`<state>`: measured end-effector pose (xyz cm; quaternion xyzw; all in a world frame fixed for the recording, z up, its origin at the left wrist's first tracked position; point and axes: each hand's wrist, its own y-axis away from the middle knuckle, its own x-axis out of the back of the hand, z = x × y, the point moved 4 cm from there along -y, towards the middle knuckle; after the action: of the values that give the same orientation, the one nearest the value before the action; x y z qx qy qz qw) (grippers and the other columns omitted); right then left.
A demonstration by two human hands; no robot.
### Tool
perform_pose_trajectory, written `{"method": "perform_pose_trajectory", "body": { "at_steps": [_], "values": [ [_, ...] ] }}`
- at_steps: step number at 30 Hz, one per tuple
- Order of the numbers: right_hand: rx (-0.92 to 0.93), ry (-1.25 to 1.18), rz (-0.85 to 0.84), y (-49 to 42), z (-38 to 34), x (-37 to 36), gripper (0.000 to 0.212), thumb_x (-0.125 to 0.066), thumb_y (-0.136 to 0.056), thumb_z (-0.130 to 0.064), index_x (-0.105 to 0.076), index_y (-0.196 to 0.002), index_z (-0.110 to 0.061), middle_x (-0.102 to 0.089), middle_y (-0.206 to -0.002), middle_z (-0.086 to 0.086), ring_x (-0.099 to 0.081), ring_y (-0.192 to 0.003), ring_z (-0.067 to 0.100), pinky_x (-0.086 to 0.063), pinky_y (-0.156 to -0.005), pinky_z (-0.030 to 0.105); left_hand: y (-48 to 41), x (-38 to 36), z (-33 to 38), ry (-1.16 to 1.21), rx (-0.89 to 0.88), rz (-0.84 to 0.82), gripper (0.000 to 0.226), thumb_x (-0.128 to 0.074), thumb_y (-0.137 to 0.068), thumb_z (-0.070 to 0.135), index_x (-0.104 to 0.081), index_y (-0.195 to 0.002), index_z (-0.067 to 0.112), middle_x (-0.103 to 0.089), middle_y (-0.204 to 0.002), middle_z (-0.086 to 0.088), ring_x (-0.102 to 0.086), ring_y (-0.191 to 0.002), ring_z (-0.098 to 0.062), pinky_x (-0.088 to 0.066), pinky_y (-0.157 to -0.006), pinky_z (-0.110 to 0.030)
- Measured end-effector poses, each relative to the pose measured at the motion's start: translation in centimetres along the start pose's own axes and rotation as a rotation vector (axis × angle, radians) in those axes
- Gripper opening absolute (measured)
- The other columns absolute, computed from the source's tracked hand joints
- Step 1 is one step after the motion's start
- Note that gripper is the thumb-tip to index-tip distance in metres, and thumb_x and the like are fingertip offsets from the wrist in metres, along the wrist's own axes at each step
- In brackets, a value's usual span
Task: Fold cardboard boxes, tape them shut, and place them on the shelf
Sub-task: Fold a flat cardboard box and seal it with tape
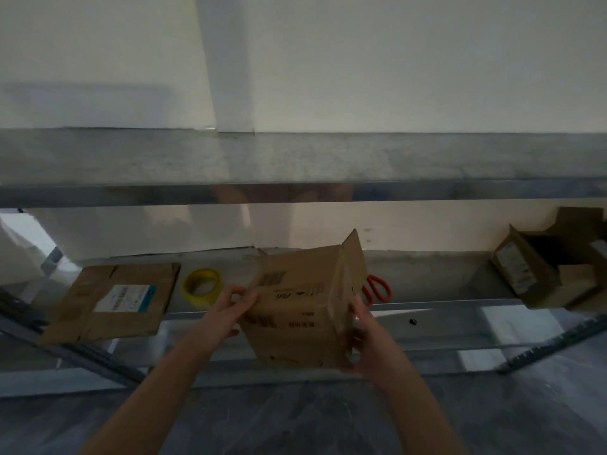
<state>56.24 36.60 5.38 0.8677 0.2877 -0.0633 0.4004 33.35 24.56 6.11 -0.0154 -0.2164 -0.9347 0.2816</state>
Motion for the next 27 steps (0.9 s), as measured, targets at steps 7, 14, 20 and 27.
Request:
{"method": "perform_pose_trajectory", "body": {
  "at_steps": [7, 14, 20, 27],
  "values": [
    [0.176, 0.229, -0.132, 2.1, -1.8, 1.1, 0.149, -0.091, -0.040, -0.062, 0.003, -0.154, -0.044, -0.035, -0.152, -0.008, -0.045, -0.126, 0.013, -0.052, -0.091, 0.033, 1.4, -1.4, -0.1, -0.017, -0.148, -0.132, 0.072, -0.071, -0.061, 0.071, -0.052, -0.112, 0.026, -0.066, -0.113, 0.001, -0.065, -0.103, -0.012, -0.051, -0.088, -0.030],
    [0.381, 0.358, -0.122, 3.3, -1.4, 1.7, 0.117, -0.094, -0.037, -0.058, -0.013, -0.122, -0.071, -0.041, -0.127, -0.029, -0.050, -0.112, -0.001, -0.059, -0.081, 0.033, 2.3, -2.5, 0.9, -0.079, -0.330, -0.165, 0.042, -0.067, -0.086, 0.007, -0.041, -0.115, 0.021, -0.056, -0.123, 0.003, -0.058, -0.111, -0.005, -0.053, -0.088, -0.027],
    [0.431, 0.424, -0.130, 1.9, -2.2, 1.2, 0.141, -0.093, -0.041, -0.055, 0.002, -0.145, -0.053, -0.032, -0.134, -0.028, -0.041, -0.130, 0.014, -0.050, -0.094, 0.035, 1.5, -1.7, -0.8, 0.020, -0.268, -0.163, 0.070, -0.069, -0.083, 0.003, -0.034, -0.136, 0.034, -0.055, -0.126, -0.002, -0.062, -0.109, -0.015, -0.056, -0.081, -0.029],
    [0.456, 0.455, 0.077, 0.4, -1.4, 1.1, 0.148, -0.096, -0.039, -0.055, 0.008, -0.145, -0.058, -0.034, -0.144, -0.016, -0.035, -0.138, 0.019, -0.043, -0.106, 0.058, -0.3, -1.6, -1.0, -0.250, -0.351, -0.188, 0.068, -0.069, -0.087, 0.022, -0.030, -0.136, 0.049, -0.045, -0.138, 0.015, -0.048, -0.126, -0.006, -0.046, -0.102, -0.032]
  ]
}}
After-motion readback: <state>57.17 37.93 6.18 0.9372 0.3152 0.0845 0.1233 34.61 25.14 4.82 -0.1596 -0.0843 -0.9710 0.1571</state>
